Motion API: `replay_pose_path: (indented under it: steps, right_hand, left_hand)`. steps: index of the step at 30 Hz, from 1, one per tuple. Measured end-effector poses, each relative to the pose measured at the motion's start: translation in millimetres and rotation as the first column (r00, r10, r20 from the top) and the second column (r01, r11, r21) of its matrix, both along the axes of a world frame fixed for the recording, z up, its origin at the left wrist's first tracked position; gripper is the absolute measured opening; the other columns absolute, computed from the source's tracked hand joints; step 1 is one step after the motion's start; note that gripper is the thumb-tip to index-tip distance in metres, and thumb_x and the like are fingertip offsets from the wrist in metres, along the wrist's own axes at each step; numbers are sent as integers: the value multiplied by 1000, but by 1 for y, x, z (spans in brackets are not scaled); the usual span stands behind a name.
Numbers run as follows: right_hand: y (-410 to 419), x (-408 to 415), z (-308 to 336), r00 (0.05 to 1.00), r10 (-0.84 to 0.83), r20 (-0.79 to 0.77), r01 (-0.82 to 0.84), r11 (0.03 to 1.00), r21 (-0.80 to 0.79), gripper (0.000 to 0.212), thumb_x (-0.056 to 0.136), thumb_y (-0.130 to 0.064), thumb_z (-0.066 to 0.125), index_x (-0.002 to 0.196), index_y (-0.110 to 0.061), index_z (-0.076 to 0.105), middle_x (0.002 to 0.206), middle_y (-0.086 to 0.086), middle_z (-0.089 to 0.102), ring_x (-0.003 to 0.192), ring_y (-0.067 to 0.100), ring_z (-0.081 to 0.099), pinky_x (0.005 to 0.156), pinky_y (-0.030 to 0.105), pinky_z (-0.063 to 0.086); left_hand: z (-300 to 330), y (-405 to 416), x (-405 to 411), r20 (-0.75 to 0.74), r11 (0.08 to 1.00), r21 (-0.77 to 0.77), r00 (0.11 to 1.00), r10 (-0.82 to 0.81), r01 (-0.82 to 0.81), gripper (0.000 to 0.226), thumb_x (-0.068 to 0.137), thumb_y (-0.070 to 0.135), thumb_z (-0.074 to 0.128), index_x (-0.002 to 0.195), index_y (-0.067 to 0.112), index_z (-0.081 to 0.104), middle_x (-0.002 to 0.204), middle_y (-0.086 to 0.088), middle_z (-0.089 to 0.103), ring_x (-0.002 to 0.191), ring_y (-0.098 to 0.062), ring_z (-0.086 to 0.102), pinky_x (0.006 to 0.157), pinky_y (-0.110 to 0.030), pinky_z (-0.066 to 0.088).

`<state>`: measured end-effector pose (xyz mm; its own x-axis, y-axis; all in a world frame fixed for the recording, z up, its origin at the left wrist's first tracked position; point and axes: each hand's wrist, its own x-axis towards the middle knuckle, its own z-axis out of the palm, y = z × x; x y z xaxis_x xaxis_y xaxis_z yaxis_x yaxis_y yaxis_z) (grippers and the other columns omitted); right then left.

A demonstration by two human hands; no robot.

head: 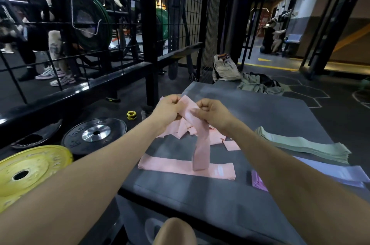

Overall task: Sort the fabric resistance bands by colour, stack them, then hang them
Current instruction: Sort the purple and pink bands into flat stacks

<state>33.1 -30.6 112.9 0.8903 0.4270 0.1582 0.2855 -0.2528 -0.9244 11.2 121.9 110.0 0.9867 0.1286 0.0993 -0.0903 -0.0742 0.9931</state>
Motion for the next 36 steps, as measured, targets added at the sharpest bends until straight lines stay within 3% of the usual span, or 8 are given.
replay_pose_path:
  steps: [3, 7, 11, 15, 19, 22, 26, 36]
  right_hand:
    - [-4, -2, -18, 997, 27, -70, -34, 993, -111, 15, 79, -11, 73, 76, -11, 59, 70, 4, 64, 60, 12, 56, 58, 24, 48]
    - [-22, -8, -46, 996, -38, -79, 11, 949, -314, 32, 73, -14, 78, 93, 7, 62, 85, 2, 60, 78, 16, 52, 80, 35, 45]
    - [-44, -17, -63, 993, -118, 6, 101, 826, -555, 27, 77, -18, 73, 58, -14, 54, 60, -6, 46, 61, 10, 40, 59, 25, 32]
    - [-63, -22, -76, 979, -204, -26, 150, 796, -587, 24, 83, -15, 65, 61, -12, 57, 60, -5, 47, 60, 10, 41, 52, 17, 31]
    - [-67, -14, -91, 925, -362, -118, 253, 816, -520, 25, 87, -1, 51, 66, -13, 56, 66, 4, 50, 66, 18, 46, 67, 29, 47]
    - [-69, -7, -104, 853, -505, -129, 358, 748, -559, 25, 86, 1, 54, 110, 0, 63, 105, 18, 62, 93, 28, 58, 93, 39, 49]
    - [-73, -10, -121, 789, -613, -35, 470, 640, -608, 27, 83, -7, 62, 106, 6, 64, 103, 19, 63, 99, 29, 60, 80, 30, 43]
    - [-64, -13, -147, 759, -646, 81, 535, 548, -643, 23, 87, -4, 55, 108, 2, 62, 117, 20, 63, 110, 33, 58, 88, 32, 45]
  left_hand:
    - [-10, 15, 1, -12, 982, -14, 982, 186, -186, 25, 96, 12, 49, 72, 14, 55, 72, -4, 57, 63, -15, 54, 51, -23, 48]
    - [-28, 46, 2, -93, 917, -49, 916, 390, -395, 25, 94, 14, 49, 71, 19, 56, 78, -6, 61, 73, -23, 58, 70, -37, 53]
    - [-48, 74, -2, -151, 862, -84, 862, 484, -499, 14, 94, 15, 49, 87, 8, 60, 87, -11, 60, 64, -19, 55, 70, -36, 51]
    - [-74, 90, -11, -206, 817, -51, 806, 555, -575, 14, 94, 15, 49, 96, 10, 61, 73, -7, 57, 60, -16, 53, 69, -32, 53]
    - [-101, 91, -21, -242, 846, 64, 814, 528, -530, 10, 90, 12, 51, 94, 8, 60, 63, -9, 52, 52, -18, 47, 49, -23, 43]
    - [-122, 90, -21, -320, 873, 115, 814, 484, -474, 13, 88, 9, 55, 99, 8, 62, 84, -14, 61, 69, -26, 59, 74, -37, 56]
    - [-142, 88, -18, -302, 842, 358, 803, 513, -403, 26, 86, 12, 58, 110, 4, 65, 110, -18, 64, 102, -36, 61, 91, -42, 51]
    - [-158, 82, -15, -215, 731, 594, 809, 548, -337, 22, 85, 9, 59, 106, 3, 65, 115, -16, 63, 106, -32, 57, 81, -29, 43]
